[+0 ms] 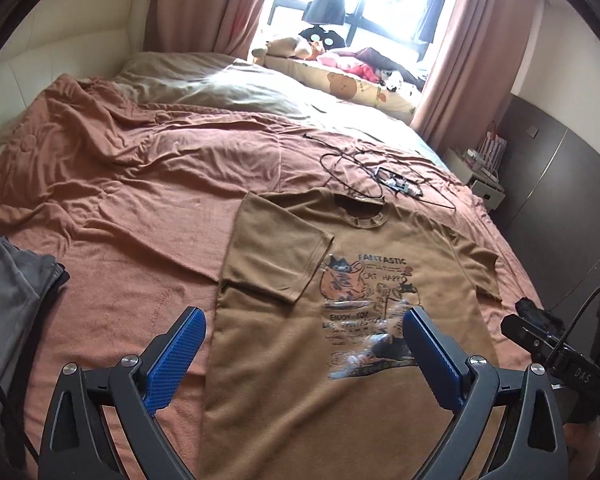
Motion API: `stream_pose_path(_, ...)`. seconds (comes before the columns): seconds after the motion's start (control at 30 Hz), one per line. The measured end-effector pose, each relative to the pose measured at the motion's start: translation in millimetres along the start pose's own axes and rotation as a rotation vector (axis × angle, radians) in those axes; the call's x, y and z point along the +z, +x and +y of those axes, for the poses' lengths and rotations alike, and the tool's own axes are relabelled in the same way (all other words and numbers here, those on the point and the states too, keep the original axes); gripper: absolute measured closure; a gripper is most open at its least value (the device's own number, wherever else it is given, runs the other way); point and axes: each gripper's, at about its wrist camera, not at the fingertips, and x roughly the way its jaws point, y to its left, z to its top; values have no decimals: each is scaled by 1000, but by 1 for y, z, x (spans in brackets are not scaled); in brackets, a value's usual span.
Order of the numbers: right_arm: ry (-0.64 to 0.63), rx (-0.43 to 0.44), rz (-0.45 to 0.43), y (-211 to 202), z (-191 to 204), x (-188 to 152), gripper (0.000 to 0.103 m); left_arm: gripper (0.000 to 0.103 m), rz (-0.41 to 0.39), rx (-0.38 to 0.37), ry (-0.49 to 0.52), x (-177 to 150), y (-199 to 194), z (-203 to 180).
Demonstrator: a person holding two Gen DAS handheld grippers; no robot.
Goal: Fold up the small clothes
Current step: 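Lift both tools away and move to the shirt's other side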
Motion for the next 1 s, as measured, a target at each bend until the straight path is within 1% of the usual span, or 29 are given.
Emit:
stream_pose_path(0.17, -11, -12, -46, -46, -19, -10, 0, 4, -15, -56, -28, -10, -24, -20)
stream_pose_path(0.3, -11, -81, -106, -82, -39, -19, 0, 4, -37, -69, -27, -19, -41, -40)
stream_pose_path(0.47, 15, -110, -160, -122, -64, -30, 0, 4, -62, -77, 36, -27, -61, -70)
stream_pose_path(0.53, -12, -163, -174, -135, -69, -34, 0, 4, -61, -77, 60, -31, -66, -83)
stream_pose_path(0.6, -45, -192, -182, -146, -72, -37, 0, 4, -54, -67, 68, -34, -71, -94)
stream_pose_path(0.67, -60, -211, -183, -155, -75, -39, 0, 4, -43, -102, 76, -37, -73, -104)
stream_pose_path(0.73, -58, -236, -179, -161, -81, -38, 0, 4, -41, -119, 95, -40, -76, -116)
stream_pose_path(0.83, -57, -292, -183, -166, -91, -36, 0, 4, -49, -117, 155, -45, -79, -135)
stream_pose_path(0.93, -74, -299, -174, -166, -95, -35, 0, 3, -71, -89, 210, -48, -81, -152)
stream_pose_path(1.0, -84, -302, -163, -163, -100, -33, 0, 3, -70, -96, 208, -48, -78, -156)
